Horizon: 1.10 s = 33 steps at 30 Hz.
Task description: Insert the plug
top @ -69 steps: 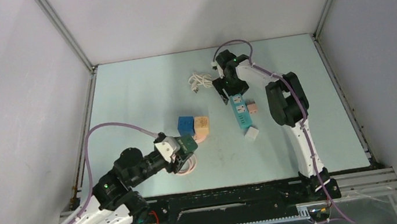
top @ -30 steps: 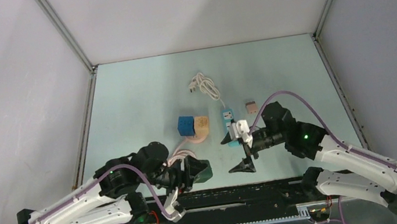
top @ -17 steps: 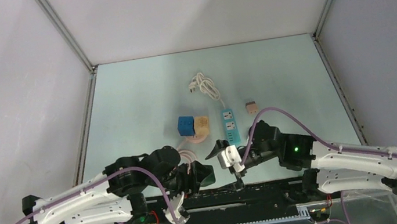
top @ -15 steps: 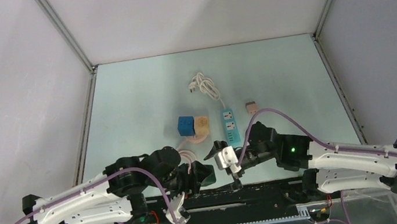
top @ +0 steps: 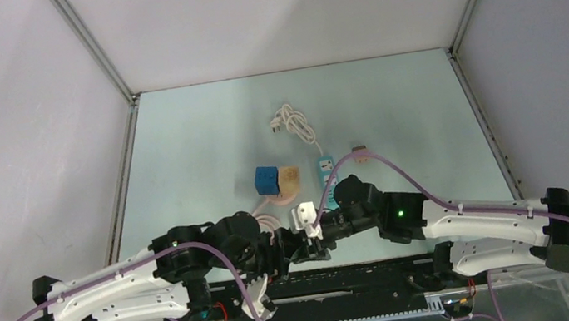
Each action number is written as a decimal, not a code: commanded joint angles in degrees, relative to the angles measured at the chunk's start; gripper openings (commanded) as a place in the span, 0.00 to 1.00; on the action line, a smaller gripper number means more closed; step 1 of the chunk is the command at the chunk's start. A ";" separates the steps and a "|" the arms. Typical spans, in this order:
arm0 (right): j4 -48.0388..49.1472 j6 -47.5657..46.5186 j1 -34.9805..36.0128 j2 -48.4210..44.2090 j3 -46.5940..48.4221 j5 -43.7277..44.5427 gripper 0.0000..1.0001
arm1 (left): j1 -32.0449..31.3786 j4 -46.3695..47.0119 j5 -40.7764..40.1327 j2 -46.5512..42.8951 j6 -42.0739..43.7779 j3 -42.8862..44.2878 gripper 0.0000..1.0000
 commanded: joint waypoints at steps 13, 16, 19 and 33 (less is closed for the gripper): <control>-1.64 6.13 -12.16 -4.04 2.24 0.16 0.00 | -0.63 26.35 -6.65 -10.15 -38.53 -6.45 1.00; -2.17 6.48 -16.35 -8.37 0.23 0.62 0.00 | -0.70 32.27 -9.72 -12.67 -53.07 -8.38 1.00; -1.87 7.12 -20.39 -13.24 -1.55 0.63 0.00 | -0.65 38.08 -16.37 -14.00 -66.78 -10.38 1.00; 2.23 11.82 -25.75 -25.76 -3.98 -10.34 0.00 | 0.92 62.66 -18.22 -8.96 -93.51 -16.69 1.00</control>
